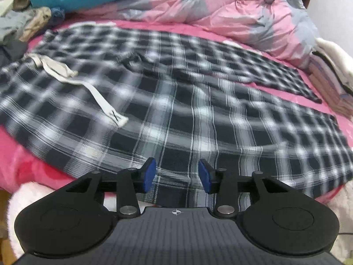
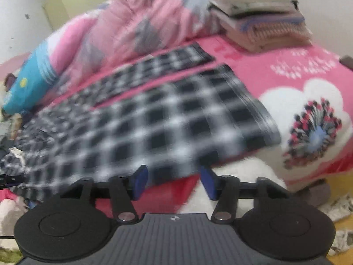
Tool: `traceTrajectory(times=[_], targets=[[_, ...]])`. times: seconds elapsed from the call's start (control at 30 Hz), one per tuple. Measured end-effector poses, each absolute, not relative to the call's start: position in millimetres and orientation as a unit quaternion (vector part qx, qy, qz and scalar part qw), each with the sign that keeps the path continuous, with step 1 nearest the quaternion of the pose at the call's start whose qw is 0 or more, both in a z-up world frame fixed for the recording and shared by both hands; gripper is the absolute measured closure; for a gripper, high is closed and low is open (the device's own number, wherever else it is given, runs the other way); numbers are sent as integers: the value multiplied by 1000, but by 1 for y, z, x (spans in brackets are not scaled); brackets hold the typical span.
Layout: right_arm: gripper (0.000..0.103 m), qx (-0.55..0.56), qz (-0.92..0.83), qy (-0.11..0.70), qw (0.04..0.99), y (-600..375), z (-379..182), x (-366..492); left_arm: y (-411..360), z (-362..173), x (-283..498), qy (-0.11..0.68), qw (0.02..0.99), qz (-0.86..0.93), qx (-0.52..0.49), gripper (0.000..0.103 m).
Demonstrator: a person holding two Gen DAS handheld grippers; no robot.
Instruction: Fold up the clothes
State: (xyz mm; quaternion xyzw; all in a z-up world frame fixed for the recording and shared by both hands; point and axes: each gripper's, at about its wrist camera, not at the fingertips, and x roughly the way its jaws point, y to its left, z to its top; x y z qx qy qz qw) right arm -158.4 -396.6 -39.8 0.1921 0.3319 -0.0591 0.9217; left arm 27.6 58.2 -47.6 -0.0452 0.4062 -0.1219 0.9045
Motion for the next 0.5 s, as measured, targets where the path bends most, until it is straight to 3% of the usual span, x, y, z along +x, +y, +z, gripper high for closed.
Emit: traceTrajectory(times=[0.1, 0.23, 0.37, 0.5], targets=[[28, 180, -33, 301, 936, -379, -29, -149, 57, -39, 21, 389, 912, -121, -38, 50], [3, 155, -3, 272, 950, -350, -18, -122, 54, -31, 16, 362, 925, -111, -27, 25], [0, 92, 21, 267, 959, -311, -13, -90, 43, -26, 23, 345, 933, -97, -7, 1], [0, 22, 8, 267, 963, -276, -20, -74, 20, -30, 35, 345, 933, -94, 29, 0]])
